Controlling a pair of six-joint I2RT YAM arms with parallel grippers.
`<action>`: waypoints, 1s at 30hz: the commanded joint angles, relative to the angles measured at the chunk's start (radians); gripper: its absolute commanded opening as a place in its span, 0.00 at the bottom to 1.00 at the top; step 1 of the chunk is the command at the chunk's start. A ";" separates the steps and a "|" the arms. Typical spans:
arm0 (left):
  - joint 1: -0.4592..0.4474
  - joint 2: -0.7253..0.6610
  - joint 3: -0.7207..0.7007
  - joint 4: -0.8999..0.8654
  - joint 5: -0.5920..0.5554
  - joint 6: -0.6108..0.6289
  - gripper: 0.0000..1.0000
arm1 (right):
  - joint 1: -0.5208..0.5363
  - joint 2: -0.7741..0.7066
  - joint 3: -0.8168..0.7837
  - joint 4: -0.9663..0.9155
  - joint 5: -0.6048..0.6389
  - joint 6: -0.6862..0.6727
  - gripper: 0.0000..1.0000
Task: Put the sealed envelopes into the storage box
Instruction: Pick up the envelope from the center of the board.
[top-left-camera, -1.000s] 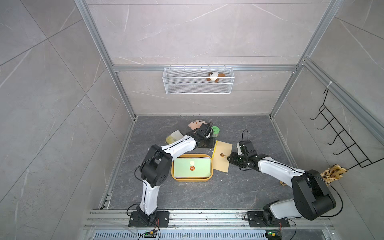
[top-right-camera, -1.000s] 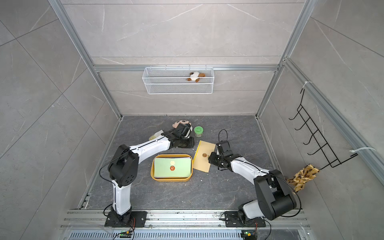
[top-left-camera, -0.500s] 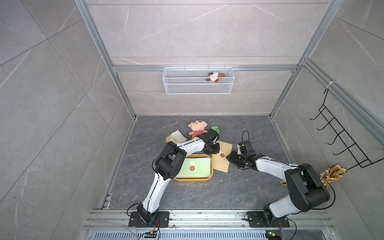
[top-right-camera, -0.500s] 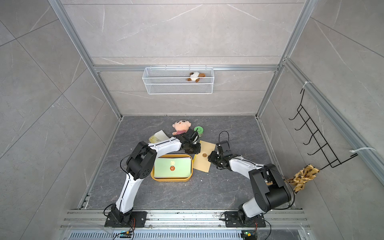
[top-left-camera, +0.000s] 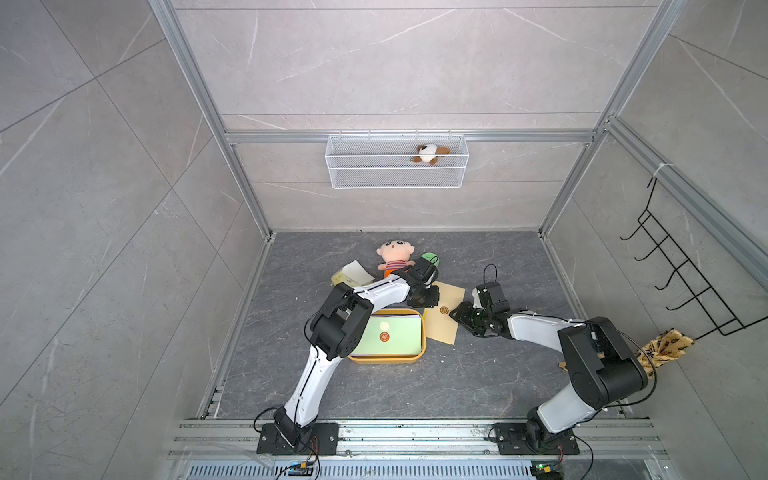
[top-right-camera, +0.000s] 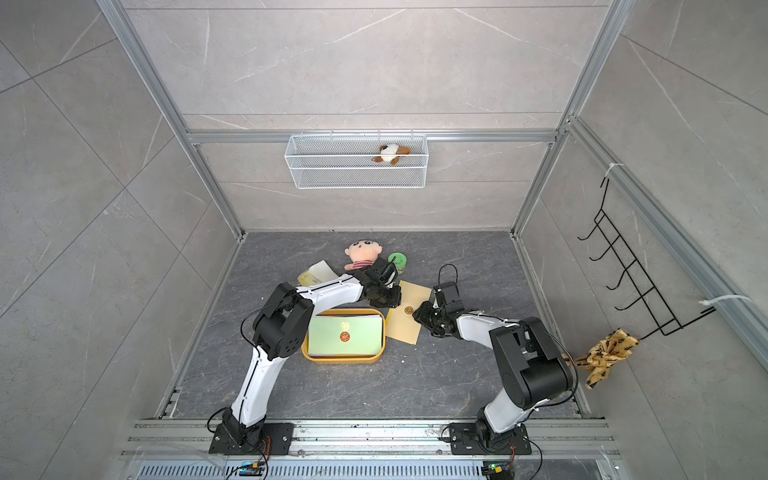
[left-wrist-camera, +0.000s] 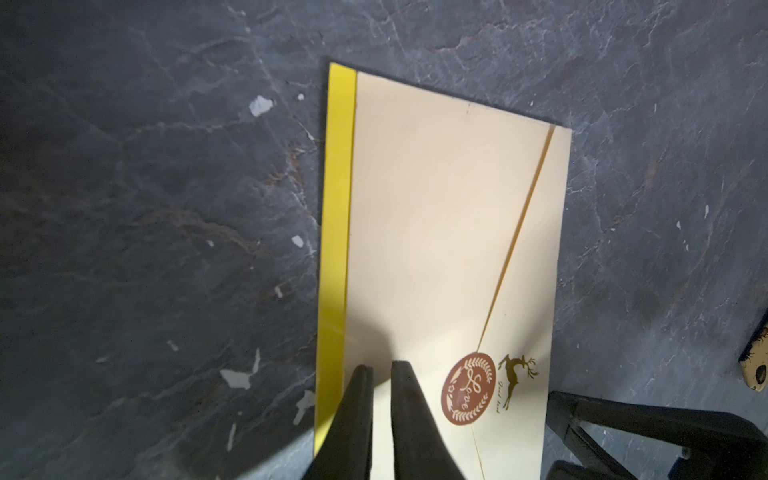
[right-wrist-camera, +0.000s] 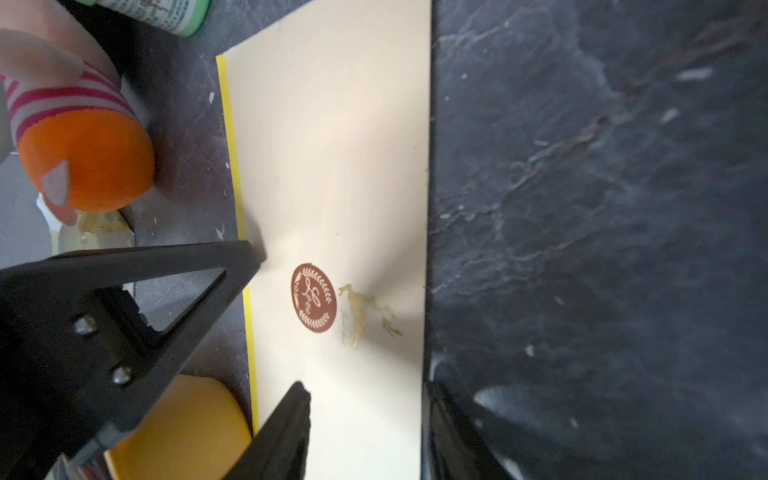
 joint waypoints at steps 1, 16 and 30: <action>-0.004 0.016 -0.013 0.004 0.019 -0.010 0.15 | -0.008 0.020 -0.030 0.048 -0.061 0.045 0.48; -0.005 0.015 -0.035 0.015 0.015 -0.009 0.14 | -0.026 -0.063 -0.035 0.169 -0.149 0.087 0.45; -0.008 0.007 -0.038 0.021 0.023 -0.009 0.14 | -0.041 0.070 -0.039 0.272 -0.221 0.143 0.24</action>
